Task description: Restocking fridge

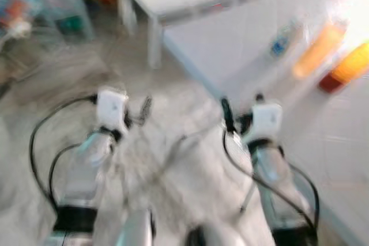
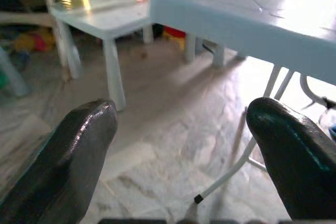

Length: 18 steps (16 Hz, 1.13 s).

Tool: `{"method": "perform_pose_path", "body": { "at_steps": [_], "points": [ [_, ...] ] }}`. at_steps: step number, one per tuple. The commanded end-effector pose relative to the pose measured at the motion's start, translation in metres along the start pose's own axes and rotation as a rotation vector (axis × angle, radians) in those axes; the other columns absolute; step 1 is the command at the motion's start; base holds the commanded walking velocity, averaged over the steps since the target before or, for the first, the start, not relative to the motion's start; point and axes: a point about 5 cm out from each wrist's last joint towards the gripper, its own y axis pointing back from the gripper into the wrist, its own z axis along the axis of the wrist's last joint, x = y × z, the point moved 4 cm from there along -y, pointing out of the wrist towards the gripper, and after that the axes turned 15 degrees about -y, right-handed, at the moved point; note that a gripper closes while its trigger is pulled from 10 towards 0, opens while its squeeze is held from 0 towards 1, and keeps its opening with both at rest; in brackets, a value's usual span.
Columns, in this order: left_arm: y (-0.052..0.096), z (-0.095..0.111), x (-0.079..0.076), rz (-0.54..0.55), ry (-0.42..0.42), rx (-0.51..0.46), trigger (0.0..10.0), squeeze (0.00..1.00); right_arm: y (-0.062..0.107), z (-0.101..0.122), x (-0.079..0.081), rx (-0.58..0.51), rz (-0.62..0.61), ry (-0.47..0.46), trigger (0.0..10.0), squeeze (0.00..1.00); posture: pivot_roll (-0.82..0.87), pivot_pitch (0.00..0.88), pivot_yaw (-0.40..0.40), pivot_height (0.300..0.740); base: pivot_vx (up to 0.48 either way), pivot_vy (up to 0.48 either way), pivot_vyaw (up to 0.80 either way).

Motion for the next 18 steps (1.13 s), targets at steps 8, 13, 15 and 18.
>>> {"method": "perform_pose_path", "body": {
  "at_steps": [8, 13, 15, 18],
  "points": [
    [-0.002, 0.008, -0.012, -0.032, 0.014, -0.050, 10.0, 0.00, 0.003, -0.002, -0.006, 0.003, -0.019, 0.020, 10.0, 0.00, 0.06, 0.186, -0.063, 0.740, 0.186, 0.215, -0.80],
    [-0.002, 0.008, -0.014, -0.030, 0.016, -0.060, 10.0, 0.00, 0.004, -0.004, -0.003, 0.003, -0.012, 0.026, 10.0, 0.00, 0.05, 0.188, -0.070, 0.740, 0.000, 0.000, -0.80],
    [-0.002, 0.007, -0.017, -0.043, 0.018, -0.058, 10.0, 0.00, 0.004, -0.002, -0.004, -0.002, -0.014, 0.027, 10.0, 0.00, 0.05, 0.187, -0.069, 0.740, 0.000, 0.000, -0.80],
    [-0.002, 0.011, -0.018, -0.053, 0.027, -0.073, 10.0, 0.00, 0.002, 0.001, -0.005, -0.014, -0.008, 0.038, 10.0, 0.00, 0.06, 0.191, -0.063, 0.740, 0.000, 0.000, -0.80]
  ]
}}
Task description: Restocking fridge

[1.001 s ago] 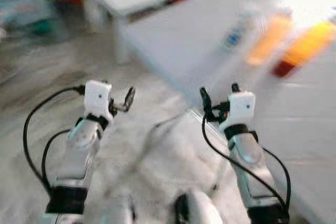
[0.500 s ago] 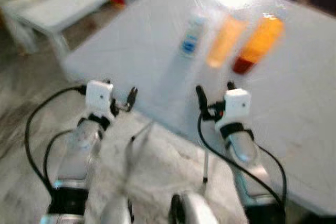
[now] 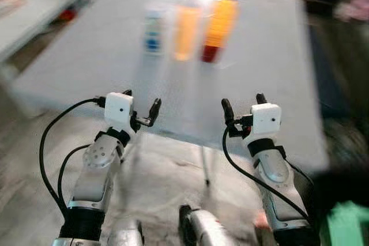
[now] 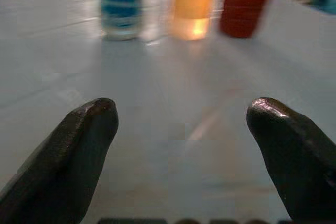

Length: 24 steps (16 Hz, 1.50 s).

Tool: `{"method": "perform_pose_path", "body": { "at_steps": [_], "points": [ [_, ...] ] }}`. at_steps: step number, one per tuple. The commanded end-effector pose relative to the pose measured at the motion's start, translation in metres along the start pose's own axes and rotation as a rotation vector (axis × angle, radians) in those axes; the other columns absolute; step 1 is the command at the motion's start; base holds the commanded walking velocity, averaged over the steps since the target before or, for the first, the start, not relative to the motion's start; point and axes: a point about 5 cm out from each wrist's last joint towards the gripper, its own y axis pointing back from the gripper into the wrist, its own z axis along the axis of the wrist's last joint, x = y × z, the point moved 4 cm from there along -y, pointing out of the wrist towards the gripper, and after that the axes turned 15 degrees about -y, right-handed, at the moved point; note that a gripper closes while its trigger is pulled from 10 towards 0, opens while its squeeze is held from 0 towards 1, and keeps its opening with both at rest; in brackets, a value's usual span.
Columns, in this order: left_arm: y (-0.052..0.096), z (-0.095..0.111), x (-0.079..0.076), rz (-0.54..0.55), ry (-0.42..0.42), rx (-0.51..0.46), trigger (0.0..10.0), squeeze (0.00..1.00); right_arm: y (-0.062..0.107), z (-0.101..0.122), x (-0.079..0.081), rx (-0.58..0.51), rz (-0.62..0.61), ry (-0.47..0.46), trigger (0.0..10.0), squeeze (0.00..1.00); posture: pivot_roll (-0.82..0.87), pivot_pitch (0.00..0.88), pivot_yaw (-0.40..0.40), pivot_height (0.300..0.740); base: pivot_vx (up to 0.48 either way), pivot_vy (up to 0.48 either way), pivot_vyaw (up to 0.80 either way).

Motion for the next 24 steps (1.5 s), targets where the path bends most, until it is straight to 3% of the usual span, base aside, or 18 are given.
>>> {"method": "perform_pose_path", "body": {
  "at_steps": [1, 3, 6, 9, 12, 16, 24],
  "points": [
    [0.000, 0.004, -0.001, -0.012, 0.000, -0.012, 10.0, 0.00, -0.001, 0.006, 0.000, -0.021, 0.003, 0.006, 10.0, 0.00, 0.06, 0.192, -0.063, 0.740, 0.000, 0.000, -0.80],
    [0.005, 0.006, 0.001, -0.008, 0.003, -0.016, 10.0, 0.00, -0.004, 0.015, 0.005, -0.052, 0.025, 0.025, 10.0, 0.00, 0.06, 0.195, -0.059, 0.740, 0.257, 0.000, 0.00],
    [0.021, -0.012, 0.008, 0.021, 0.038, 0.043, 10.0, 0.00, 0.000, 0.018, 0.005, -0.060, 0.023, 0.029, 10.0, 0.00, 0.04, 0.184, -0.052, 0.740, 0.259, 0.000, 0.00],
    [0.039, -0.017, 0.021, 0.112, 0.060, 0.067, 10.0, 0.00, 0.018, 0.020, -0.020, -0.059, -0.072, 0.044, 10.0, 0.00, 0.05, 0.163, -0.065, 0.740, 0.252, 0.000, 0.00],
    [0.033, -0.008, 0.028, 0.176, 0.075, 0.031, 10.0, 0.00, 0.033, 0.012, -0.031, -0.036, -0.107, 0.045, 10.0, 0.00, 0.06, 0.102, -0.053, 0.740, 0.274, 0.000, 0.00],
    [0.019, 0.002, 0.017, 0.144, 0.082, -0.001, 10.0, 0.00, 0.021, 0.020, -0.026, -0.068, -0.081, 0.061, 10.0, 0.00, 0.05, 0.072, -0.043, 0.740, 0.293, 0.000, 0.00],
    [0.020, -0.003, 0.010, 0.118, 0.093, 0.016, 10.0, 0.00, 0.022, 0.015, -0.021, -0.048, -0.060, 0.066, 10.0, 0.00, 0.04, 0.096, -0.056, 0.740, 0.155, 0.000, 0.00]
  ]
}}
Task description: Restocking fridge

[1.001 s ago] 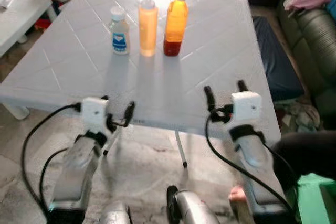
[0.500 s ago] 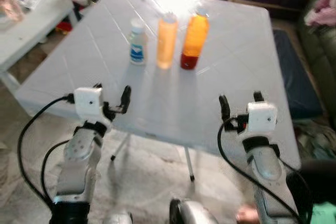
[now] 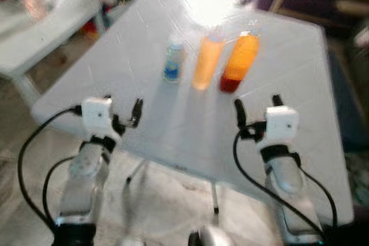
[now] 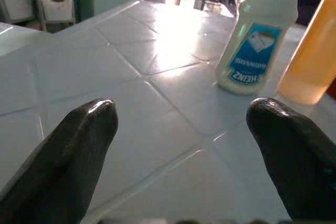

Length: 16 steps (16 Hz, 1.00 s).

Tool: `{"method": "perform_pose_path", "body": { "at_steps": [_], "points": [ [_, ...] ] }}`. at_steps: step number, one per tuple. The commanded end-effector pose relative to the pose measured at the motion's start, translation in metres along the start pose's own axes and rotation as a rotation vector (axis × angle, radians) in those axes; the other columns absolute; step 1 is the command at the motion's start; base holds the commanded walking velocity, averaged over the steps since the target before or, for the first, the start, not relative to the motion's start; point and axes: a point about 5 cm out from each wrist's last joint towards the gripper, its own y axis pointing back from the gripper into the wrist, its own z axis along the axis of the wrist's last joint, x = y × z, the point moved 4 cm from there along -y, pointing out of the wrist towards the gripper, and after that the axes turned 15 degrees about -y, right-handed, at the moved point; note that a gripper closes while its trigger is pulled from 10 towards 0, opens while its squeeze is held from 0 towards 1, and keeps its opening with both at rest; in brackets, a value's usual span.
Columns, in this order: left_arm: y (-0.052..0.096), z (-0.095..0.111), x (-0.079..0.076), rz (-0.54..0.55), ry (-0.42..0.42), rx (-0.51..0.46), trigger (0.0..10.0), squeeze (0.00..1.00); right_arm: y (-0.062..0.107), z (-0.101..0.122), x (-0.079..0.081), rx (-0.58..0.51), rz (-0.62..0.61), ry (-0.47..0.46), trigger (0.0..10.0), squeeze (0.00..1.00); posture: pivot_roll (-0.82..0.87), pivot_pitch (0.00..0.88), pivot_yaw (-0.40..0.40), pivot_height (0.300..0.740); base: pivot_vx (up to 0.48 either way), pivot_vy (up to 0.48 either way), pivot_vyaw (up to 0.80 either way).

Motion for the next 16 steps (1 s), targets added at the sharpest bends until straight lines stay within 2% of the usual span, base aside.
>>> {"method": "perform_pose_path", "body": {
  "at_steps": [1, 2, 8, 11, 13, 16],
  "points": [
    [0.000, -0.003, -0.008, -0.027, 0.004, 0.012, 10.0, 0.00, 0.002, -0.001, -0.005, 0.007, -0.009, 0.011, 10.0, 0.00, 0.04, 0.097, -0.056, 0.740, 0.000, 0.000, 0.00],
    [0.000, -0.002, -0.008, -0.030, 0.004, 0.011, 10.0, 0.00, -0.001, 0.003, -0.005, -0.005, -0.002, 0.019, 10.0, 0.00, 0.04, 0.103, -0.057, 0.740, 0.000, 0.000, 0.00],
    [0.003, -0.003, -0.013, -0.048, -0.002, 0.021, 10.0, 0.00, -0.047, 0.043, -0.028, -0.104, 0.004, 0.047, 10.0, 0.00, 0.05, 0.136, -0.052, 0.740, 0.000, 0.000, 0.00],
    [0.005, -0.002, -0.013, -0.056, -0.008, 0.025, 10.0, 0.00, -0.070, 0.053, -0.041, -0.090, -0.017, 0.004, 10.0, 0.00, 0.06, 0.159, -0.048, 0.740, 0.000, 0.000, 0.00],
    [0.012, -0.004, -0.013, -0.079, -0.023, 0.042, 10.0, 0.00, -0.092, 0.076, -0.031, -0.132, 0.073, 0.006, 10.0, 0.00, 0.08, 0.187, -0.036, 0.740, 0.000, 0.000, 0.00],
    [0.015, -0.004, -0.009, -0.080, -0.036, 0.050, 10.0, 0.00, -0.106, 0.093, -0.027, -0.167, 0.106, 0.012, 10.0, 0.00, 0.09, 0.198, -0.028, 0.740, 0.000, 0.000, 0.00]
  ]
}}
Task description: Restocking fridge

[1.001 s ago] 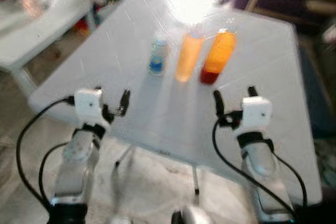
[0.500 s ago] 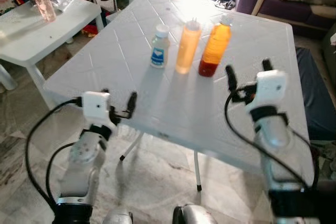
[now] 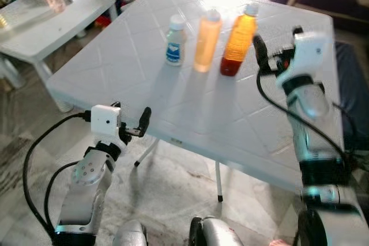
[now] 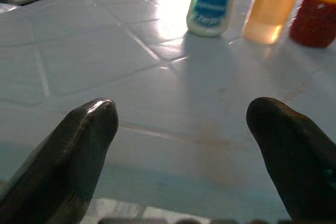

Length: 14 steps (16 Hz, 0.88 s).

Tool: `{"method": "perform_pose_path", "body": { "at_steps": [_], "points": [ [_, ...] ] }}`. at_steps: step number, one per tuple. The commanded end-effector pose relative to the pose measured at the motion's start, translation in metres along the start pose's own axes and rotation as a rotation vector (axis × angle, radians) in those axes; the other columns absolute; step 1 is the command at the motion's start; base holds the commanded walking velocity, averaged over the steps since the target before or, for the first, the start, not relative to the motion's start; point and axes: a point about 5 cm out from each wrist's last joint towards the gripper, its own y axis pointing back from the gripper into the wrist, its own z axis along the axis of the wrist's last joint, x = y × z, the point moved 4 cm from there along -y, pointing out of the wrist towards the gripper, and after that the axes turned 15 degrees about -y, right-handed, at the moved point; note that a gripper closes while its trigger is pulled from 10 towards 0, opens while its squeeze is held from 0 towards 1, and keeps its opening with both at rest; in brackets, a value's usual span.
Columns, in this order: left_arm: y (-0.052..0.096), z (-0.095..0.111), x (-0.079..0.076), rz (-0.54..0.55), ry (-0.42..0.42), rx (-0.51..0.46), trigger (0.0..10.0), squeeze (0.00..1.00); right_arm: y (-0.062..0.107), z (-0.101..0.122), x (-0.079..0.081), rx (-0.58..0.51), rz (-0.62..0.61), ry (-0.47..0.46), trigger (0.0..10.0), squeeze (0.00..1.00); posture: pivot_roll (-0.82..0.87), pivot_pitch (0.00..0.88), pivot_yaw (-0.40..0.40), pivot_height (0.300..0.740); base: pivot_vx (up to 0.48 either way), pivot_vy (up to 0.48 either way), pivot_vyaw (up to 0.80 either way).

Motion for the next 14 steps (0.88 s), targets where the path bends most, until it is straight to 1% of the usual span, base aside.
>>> {"method": "perform_pose_path", "body": {
  "at_steps": [1, 2, 6, 7, 8, 9, 10, 11, 12, 13, 14],
  "points": [
    [0.002, 0.004, 0.002, -0.006, -0.013, -0.006, 10.0, 0.00, -0.006, 0.007, -0.004, -0.013, 0.013, 0.006, 10.0, 0.00, 0.10, 0.201, -0.026, 0.740, 0.000, 0.000, 0.00],
    [0.003, 0.004, 0.002, -0.008, -0.018, -0.003, 10.0, 0.00, -0.013, 0.013, -0.005, -0.024, 0.021, 0.010, 10.0, 0.00, 0.11, 0.208, -0.022, 0.740, 0.000, 0.000, 0.00],
    [0.008, 0.004, 0.002, -0.022, -0.034, 0.007, 10.0, 0.00, -0.030, 0.025, -0.012, -0.031, 0.018, 0.009, 10.0, 0.00, 0.13, 0.219, -0.014, 0.740, 0.000, 0.000, 0.00],
    [0.009, 0.005, 0.003, -0.022, -0.035, 0.009, 10.0, 0.00, -0.032, 0.025, -0.011, -0.030, 0.028, 0.007, 10.0, 0.00, 0.13, 0.220, -0.014, 0.740, 0.000, 0.000, 0.00],
    [0.009, 0.005, 0.003, -0.021, -0.038, 0.010, 10.0, 0.00, -0.037, 0.028, -0.005, -0.029, 0.075, -0.002, 9.7, 0.00, 0.14, 0.221, -0.013, 0.740, 0.000, 0.000, 0.00],
    [0.009, 0.006, 0.004, -0.021, -0.039, 0.012, 10.0, 0.00, -0.040, 0.030, 0.000, -0.033, 0.101, -0.001, 7.6, 0.00, 0.14, 0.223, -0.013, 0.740, 0.000, 0.000, 0.00],
    [0.010, 0.006, 0.004, -0.022, -0.040, 0.013, 10.0, 0.00, -0.043, 0.032, 0.003, -0.036, 0.118, 0.005, 4.4, 0.00, 0.14, 0.223, -0.012, 0.740, 0.000, 0.000, 0.00],
    [0.010, 0.006, 0.004, -0.024, -0.042, 0.015, 10.0, 0.00, -0.047, 0.034, 0.007, -0.041, 0.137, 0.002, 2.2, 0.00, 0.14, 0.223, -0.013, 0.740, 0.000, 0.000, 0.00],
    [0.010, 0.006, 0.003, -0.024, -0.042, 0.016, 10.0, 0.00, -0.050, 0.036, 0.009, -0.040, 0.145, -0.002, 1.8, 0.00, 0.14, 0.222, -0.015, 0.740, 0.000, 0.000, 0.00],
    [0.010, 0.006, 0.003, -0.024, -0.042, 0.017, 10.0, 0.00, -0.052, 0.036, 0.009, -0.039, 0.145, -0.016, 1.6, 0.00, 0.14, 0.222, -0.017, 0.740, 0.000, 0.000, 0.00],
    [0.010, 0.006, 0.003, -0.024, -0.042, 0.018, 10.0, 0.00, -0.054, 0.037, 0.009, -0.036, 0.143, -0.022, 0.7, 0.00, 0.14, 0.223, -0.017, 0.740, 0.000, 0.000, 0.00]
  ]
}}
